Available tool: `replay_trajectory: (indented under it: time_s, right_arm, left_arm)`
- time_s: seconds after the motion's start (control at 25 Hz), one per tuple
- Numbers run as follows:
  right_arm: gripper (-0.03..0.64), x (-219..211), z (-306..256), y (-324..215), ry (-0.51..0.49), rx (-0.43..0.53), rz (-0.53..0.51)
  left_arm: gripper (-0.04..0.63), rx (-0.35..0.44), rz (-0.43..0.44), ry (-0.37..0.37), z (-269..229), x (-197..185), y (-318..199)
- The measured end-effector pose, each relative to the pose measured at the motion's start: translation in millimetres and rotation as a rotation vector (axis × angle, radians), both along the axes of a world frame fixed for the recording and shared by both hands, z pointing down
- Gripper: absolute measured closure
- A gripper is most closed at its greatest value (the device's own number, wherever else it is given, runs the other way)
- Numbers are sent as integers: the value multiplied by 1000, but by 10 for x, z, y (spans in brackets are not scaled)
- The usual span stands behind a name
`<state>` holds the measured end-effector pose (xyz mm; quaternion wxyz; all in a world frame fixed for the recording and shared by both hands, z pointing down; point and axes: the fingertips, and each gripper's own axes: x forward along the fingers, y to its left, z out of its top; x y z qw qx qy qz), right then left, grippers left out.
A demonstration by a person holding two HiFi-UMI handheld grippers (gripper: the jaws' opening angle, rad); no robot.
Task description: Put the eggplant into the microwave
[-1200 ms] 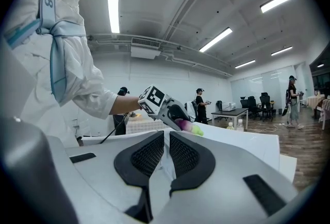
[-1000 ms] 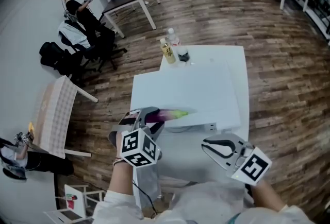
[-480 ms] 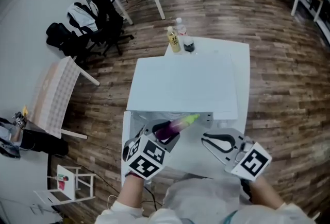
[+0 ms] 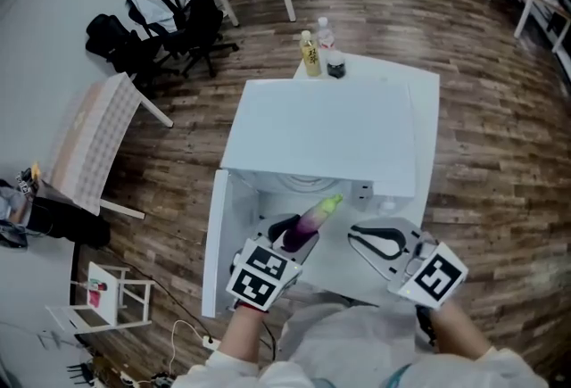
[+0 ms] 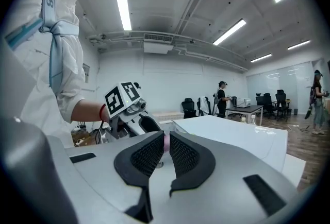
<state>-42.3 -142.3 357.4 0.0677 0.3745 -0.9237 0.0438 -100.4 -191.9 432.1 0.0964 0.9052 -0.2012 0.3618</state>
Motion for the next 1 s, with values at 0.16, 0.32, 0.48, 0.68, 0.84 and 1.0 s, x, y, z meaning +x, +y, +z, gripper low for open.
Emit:
replay_trajectory:
  time_s: [0.16,0.32,0.48,0.68,0.84,1.0]
  right_arm:
    - [580,-6,97,-23,-4,5,8]
    - [580,-11,171,-39,-42,0,23]
    - [580,9,255,-56,-95,-34,46]
    - [580,-24,363,-94,-76,-41,40]
    - [580,-75,434,-80,-64,-46,36]
    - [580,-138,489,-61,-58,-42,45]
  left_arm:
    - [405,2,-13,38,60,8,48]
    - [405,26,-25,109,15,32,95]
    - [405,78,-40,170,-19,52,109]
    - [405,174,-23,97,164,-16,65]
    - [405,299,57,-47,346,-69,8]
    - [405,420,133,-148,418,-98,-122]
